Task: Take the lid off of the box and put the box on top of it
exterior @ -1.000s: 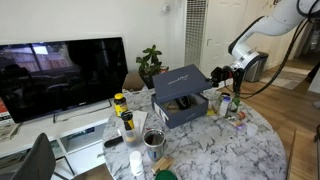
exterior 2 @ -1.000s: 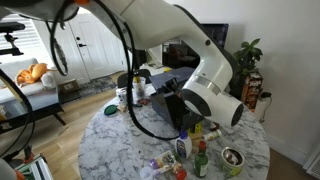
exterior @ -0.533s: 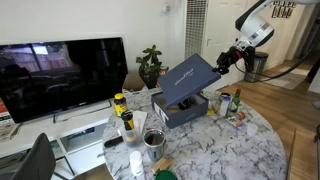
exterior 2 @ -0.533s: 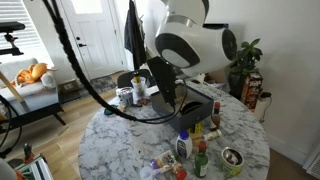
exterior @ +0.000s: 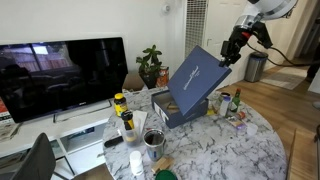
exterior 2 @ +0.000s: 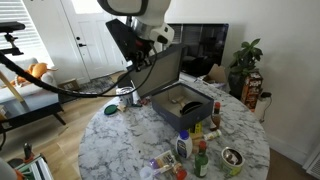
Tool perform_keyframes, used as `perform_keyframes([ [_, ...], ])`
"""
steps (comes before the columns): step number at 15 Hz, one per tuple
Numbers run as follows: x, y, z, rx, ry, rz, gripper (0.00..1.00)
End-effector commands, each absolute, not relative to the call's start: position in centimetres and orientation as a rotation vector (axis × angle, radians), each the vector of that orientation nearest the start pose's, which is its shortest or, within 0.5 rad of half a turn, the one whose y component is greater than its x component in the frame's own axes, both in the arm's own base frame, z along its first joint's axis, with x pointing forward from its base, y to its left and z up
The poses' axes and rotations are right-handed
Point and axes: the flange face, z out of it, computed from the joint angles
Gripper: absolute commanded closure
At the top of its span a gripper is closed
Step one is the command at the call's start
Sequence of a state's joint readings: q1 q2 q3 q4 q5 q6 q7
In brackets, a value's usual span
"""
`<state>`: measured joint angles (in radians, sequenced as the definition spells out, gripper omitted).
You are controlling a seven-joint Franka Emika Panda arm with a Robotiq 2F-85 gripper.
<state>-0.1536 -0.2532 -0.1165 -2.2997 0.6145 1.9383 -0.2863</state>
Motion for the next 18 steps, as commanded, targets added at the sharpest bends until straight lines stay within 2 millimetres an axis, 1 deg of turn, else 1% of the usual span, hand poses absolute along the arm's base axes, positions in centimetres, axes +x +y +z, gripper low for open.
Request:
perform_keyframes([
  [1, 44.9, -7.6, 46.0, -2.571, 0.311, -0.028, 0.68],
  [2, 44.3, -6.7, 46.5, -2.6, 0.317, 0.008, 0.68],
  [3, 44.0, -6.2, 46.9, -2.616, 0.321, 0.02, 0.68],
  [6, 43.8, -6.3, 46.9, -2.625, 0.329, 0.028, 0.68],
  [7, 43.8, -6.3, 46.8, -2.625, 0.33, 0.031, 0.92],
  [8, 43.9, -5.5, 47.1, -2.683, 0.331, 0.047, 0.92],
  [10, 43.8, -3.9, 47.3, -2.766, 0.262, 0.108, 0.92],
  [12, 43.4, -1.7, 47.4, -2.871, 0.211, 0.177, 0.92],
  [13, 43.1, -0.3, 47.4, -2.918, 0.198, 0.221, 0.92],
  [15, 42.5, 2.3, 47.0, -2.995, 0.153, 0.331, 0.92],
  [18, 41.8, 5.3, 46.3, -3.108, 0.151, 0.487, 0.92],
])
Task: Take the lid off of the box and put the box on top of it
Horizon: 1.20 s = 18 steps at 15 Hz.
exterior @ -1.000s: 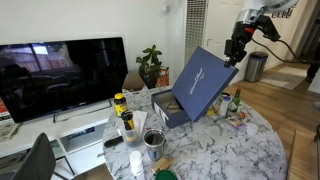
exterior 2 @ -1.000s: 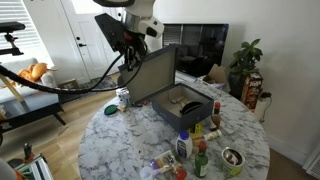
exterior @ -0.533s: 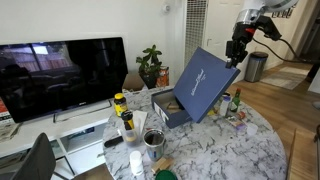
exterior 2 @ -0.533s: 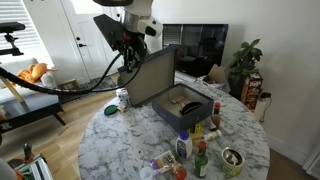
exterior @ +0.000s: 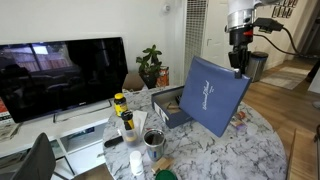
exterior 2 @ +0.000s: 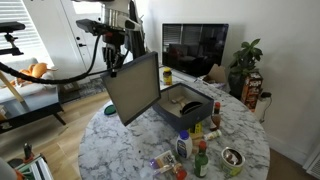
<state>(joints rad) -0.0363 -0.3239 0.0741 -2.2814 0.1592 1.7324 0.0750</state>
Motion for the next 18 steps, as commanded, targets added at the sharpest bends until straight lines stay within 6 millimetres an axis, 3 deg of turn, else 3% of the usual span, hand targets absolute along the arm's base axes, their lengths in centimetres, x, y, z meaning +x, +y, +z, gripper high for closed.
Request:
perform_keyframes([
  [1, 41.6, 6.1, 45.8, -3.145, 0.162, 0.53, 0.92],
  [5, 41.2, 8.9, 43.2, -3.271, 0.228, 0.704, 0.92],
  [11, 41.5, 11.6, 39.0, -3.27, 0.162, 0.9, 0.92],
  [12, 41.0, 11.0, 40.4, -3.244, 0.143, 0.817, 0.68],
  [17, 41.5, 11.4, 38.8, -3.244, 0.155, 0.873, 0.68],
  [18, 41.3, 11.5, 38.8, -3.246, 0.162, 0.893, 0.92],
])
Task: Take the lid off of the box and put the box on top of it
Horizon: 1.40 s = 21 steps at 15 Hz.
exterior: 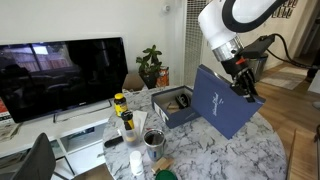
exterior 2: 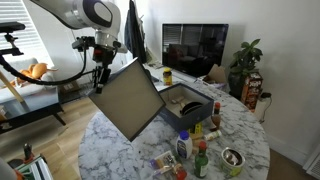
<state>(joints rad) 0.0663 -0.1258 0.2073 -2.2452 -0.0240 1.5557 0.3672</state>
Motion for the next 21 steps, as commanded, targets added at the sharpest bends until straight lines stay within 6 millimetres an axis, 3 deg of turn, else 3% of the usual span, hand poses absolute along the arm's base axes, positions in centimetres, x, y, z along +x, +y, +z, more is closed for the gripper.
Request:
perform_keyframes([
  [1, 41.0, 11.5, 38.9, -3.252, 0.177, 0.911, 0.92],
  [6, 38.3, 11.8, 40.9, -3.292, 0.288, 0.978, 0.92],
  [10, 37.2, 13.0, 40.4, -3.301, 0.347, 1.138, 0.92],
  [16, 39.4, 15.3, 34.7, -3.287, 0.383, 1.244, 0.92],
  [21, 42.2, 17.0, 29.5, -3.275, 0.426, 1.156, 0.92],
])
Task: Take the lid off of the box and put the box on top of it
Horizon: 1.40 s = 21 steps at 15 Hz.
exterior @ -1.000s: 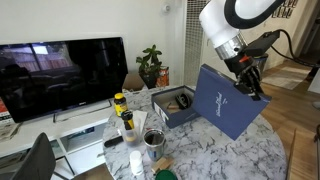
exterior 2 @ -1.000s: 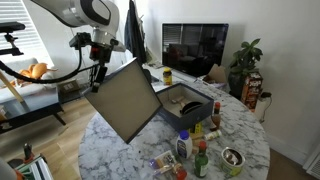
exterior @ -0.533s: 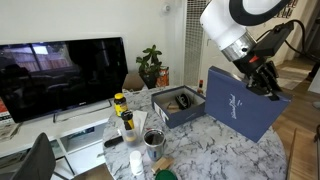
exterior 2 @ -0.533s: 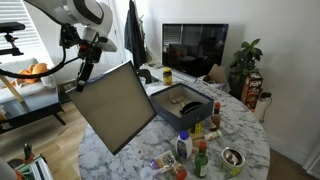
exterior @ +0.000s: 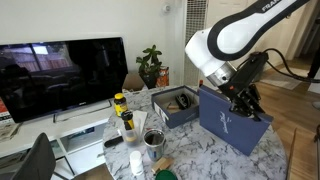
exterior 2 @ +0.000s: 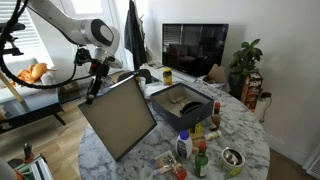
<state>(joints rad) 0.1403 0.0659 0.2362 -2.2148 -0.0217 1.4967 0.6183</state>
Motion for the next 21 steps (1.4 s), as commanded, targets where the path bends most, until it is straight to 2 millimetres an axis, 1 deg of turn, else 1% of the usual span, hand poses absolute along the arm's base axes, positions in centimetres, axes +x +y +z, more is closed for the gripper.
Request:
perform_keyframes([
  [1, 43.0, 17.4, 29.1, -3.266, 0.434, 1.117, 0.92],
  [4, 44.6, 18.4, 28.7, -3.281, 0.472, 0.996, 0.92],
  [5, 45.0, 18.6, 28.7, -3.28, 0.487, 0.952, 0.43],
  [6, 45.4, 18.8, 28.6, -3.278, 0.498, 0.912, 0.42],
  [7, 45.7, 18.9, 28.4, -3.277, 0.506, 0.868, 0.37],
  [10, 46.6, 19.0, 27.4, -3.265, 0.497, 0.765, 0.13],
  [12, 47.1, 19.1, 26.9, -3.251, 0.496, 0.724, 0.01],
  [17, 48.1, 18.5, 26.3, -3.218, 0.534, 0.644, 0.0],
  [20, 48.9, 17.8, 26.8, -3.206, 0.594, 0.527, 0.0],
  [21, 49.0, 17.3, 27.4, -3.211, 0.631, 0.478, 0.0],
])
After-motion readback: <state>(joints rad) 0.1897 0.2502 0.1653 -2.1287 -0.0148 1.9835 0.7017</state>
